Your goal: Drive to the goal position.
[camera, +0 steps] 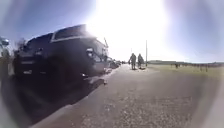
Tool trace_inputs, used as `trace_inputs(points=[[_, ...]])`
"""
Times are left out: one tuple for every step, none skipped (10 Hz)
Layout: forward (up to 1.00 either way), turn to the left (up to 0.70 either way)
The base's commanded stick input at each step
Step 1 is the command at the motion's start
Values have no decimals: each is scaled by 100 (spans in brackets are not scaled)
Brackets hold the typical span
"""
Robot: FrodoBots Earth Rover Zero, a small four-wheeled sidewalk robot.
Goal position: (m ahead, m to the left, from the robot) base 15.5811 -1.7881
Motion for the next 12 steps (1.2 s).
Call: trace_inputs(points=[[100, -40], [100, -40], [100, -40], [100, -22], [100, -3], [100, 0], [100, 0], [100, 0], [100, 0], [100, 0], [100, 0], [100, 0]])
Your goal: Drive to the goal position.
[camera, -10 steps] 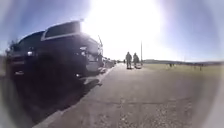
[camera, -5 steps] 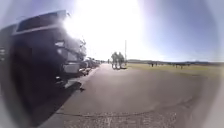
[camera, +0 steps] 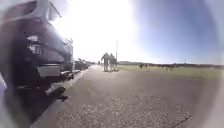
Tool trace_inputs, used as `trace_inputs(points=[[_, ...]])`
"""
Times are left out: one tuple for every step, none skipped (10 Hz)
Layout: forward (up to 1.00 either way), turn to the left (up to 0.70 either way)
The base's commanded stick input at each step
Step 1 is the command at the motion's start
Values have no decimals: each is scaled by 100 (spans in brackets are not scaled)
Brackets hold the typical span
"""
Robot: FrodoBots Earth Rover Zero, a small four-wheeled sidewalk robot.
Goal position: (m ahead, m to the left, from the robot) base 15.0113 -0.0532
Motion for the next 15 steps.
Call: trace_inputs(points=[[100, 0], [100, 0], [100, 0], [100, 0], [100, 0], [100, 0], [100, 0], [100, 0], [100, 0], [100, 0], [100, 0], [100, 0], [100, 0], [100, 0], [100, 0]])
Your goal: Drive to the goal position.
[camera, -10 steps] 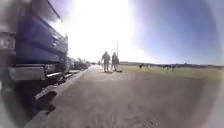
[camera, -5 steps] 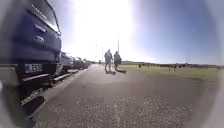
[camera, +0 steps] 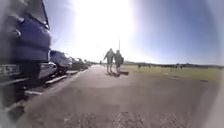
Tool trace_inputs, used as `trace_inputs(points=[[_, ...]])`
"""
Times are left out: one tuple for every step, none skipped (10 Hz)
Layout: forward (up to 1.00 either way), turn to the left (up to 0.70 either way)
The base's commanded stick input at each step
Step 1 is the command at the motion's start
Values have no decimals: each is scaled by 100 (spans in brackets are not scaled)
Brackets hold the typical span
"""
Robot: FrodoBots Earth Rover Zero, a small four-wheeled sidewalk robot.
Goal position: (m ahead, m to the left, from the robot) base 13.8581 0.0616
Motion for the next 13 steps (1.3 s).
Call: trace_inputs(points=[[100, 0], [100, 0], [100, 0], [100, 0], [100, 0], [100, 0], [100, 0], [100, 0], [100, 3], [100, 15], [100, 28], [100, 0], [100, 0]])
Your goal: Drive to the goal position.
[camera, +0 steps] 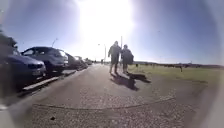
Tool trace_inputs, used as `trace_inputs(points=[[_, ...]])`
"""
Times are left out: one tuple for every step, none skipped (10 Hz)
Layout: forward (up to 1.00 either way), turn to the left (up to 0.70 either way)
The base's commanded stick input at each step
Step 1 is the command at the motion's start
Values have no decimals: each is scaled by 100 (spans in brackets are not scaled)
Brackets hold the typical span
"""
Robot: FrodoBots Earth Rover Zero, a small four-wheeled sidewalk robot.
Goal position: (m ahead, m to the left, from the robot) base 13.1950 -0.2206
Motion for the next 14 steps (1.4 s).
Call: trace_inputs(points=[[100, 0], [100, 0], [100, 0], [100, 0], [100, 0], [100, 0], [100, 0], [100, 0], [100, 0], [100, 0], [100, 0], [100, 0], [100, 12], [100, 28]])
